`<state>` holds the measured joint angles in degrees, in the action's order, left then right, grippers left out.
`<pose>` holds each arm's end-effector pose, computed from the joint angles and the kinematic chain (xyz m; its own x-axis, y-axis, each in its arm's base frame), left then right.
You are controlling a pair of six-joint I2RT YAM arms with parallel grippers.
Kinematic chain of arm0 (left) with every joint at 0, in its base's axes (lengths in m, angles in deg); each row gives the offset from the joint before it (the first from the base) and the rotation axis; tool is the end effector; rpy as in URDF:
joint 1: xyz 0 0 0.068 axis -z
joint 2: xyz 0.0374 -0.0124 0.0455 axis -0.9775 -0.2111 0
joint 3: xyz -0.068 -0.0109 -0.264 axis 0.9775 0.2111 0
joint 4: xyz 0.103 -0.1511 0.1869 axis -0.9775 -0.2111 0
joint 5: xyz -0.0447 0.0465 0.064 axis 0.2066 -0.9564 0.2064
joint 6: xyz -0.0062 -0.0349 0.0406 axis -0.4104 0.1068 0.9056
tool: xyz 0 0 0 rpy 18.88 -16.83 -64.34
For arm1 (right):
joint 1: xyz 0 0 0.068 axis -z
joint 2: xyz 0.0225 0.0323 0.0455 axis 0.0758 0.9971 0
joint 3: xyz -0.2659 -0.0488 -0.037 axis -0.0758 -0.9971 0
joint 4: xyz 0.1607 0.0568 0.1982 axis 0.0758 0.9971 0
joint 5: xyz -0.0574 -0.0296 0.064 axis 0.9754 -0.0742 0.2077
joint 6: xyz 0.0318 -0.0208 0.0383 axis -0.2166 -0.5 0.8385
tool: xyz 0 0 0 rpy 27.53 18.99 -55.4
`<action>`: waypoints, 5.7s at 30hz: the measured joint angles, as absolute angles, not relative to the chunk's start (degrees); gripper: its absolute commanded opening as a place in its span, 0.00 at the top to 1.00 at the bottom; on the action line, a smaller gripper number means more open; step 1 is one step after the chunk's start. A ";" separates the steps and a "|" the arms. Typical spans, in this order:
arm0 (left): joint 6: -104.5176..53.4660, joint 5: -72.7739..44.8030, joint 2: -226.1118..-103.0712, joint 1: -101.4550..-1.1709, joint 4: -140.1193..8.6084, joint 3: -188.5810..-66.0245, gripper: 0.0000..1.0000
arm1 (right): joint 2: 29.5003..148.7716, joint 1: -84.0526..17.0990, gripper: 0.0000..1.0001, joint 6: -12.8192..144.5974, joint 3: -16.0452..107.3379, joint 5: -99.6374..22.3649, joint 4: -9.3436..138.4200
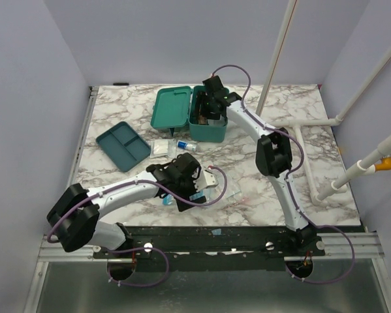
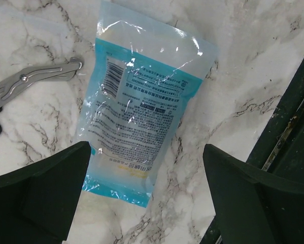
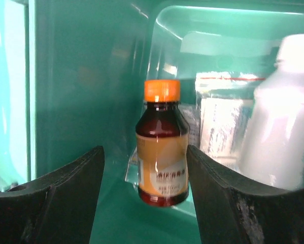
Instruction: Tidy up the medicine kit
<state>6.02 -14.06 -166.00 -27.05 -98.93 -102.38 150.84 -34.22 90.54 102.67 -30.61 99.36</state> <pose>0.1581 -0.2014 0.2067 -0.2413 0.8298 -0.5032 0.9503 0.3072 0.0508 0.4846 0.2781 0.2109 -0.7857 0.1505 -0.6000 -0.0983 0.9272 0.3614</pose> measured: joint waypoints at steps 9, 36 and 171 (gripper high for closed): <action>8.18 -11.35 -173.19 -27.05 -99.26 -104.45 0.18 | 131.19 -34.22 0.31 89.53 86.37 -30.26 96.35; 7.90 -11.64 -187.55 -27.05 -102.62 -115.64 1.00 | 95.08 -34.24 0.32 89.44 54.30 -34.44 87.01; -32.23 -16.27 -157.74 -54.94 -98.49 -126.75 0.31 | 96.83 -34.87 0.31 79.35 47.64 -36.19 79.91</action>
